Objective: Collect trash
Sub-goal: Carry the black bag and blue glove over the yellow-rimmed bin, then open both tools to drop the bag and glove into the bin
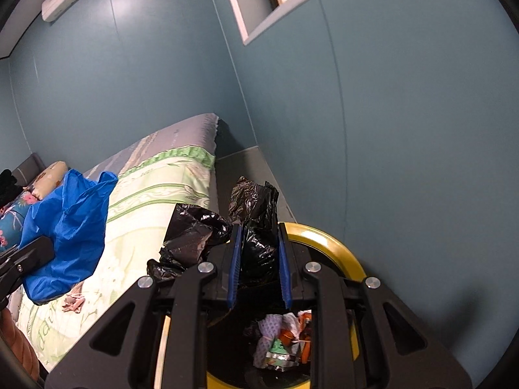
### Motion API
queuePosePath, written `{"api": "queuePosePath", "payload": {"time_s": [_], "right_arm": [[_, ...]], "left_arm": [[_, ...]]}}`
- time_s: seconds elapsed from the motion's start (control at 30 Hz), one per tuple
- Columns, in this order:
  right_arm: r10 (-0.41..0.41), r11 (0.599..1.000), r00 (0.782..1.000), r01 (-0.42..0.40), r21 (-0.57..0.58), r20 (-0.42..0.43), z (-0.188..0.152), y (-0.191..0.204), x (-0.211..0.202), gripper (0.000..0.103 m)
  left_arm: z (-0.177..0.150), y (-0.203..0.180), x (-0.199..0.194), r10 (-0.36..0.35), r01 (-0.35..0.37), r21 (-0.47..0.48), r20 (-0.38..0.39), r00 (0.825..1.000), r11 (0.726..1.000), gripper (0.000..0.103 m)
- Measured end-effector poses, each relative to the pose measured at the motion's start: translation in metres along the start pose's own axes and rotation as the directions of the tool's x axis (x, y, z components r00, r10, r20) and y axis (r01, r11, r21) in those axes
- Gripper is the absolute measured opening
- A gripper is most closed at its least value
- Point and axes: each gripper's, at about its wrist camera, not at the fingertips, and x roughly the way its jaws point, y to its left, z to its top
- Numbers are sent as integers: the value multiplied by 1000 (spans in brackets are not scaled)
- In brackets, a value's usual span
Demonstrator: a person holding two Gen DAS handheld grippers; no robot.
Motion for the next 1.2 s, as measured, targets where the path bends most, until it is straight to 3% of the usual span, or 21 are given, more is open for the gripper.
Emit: {"api": "queuePosePath", "payload": {"time_s": [0.3, 0.57, 0.83, 1.2], "right_arm": [[-73, 997, 997, 73, -34, 0, -11, -9, 8, 19], [-70, 997, 996, 67, -47, -58, -23, -11, 25, 20], [-74, 997, 990, 70, -31, -123, -33, -18, 49, 20], [-88, 996, 987, 83, -44, -135, -31, -18, 60, 21]], "left_arm": [[-9, 6, 55, 9, -12, -35, -88, 996, 999, 14], [-25, 10, 100, 27, -37, -53, -165, 986, 998, 15], [-41, 15, 127, 34, -51, -73, -218, 975, 996, 15], [-47, 19, 141, 27, -51, -89, -245, 969, 995, 15]]}}
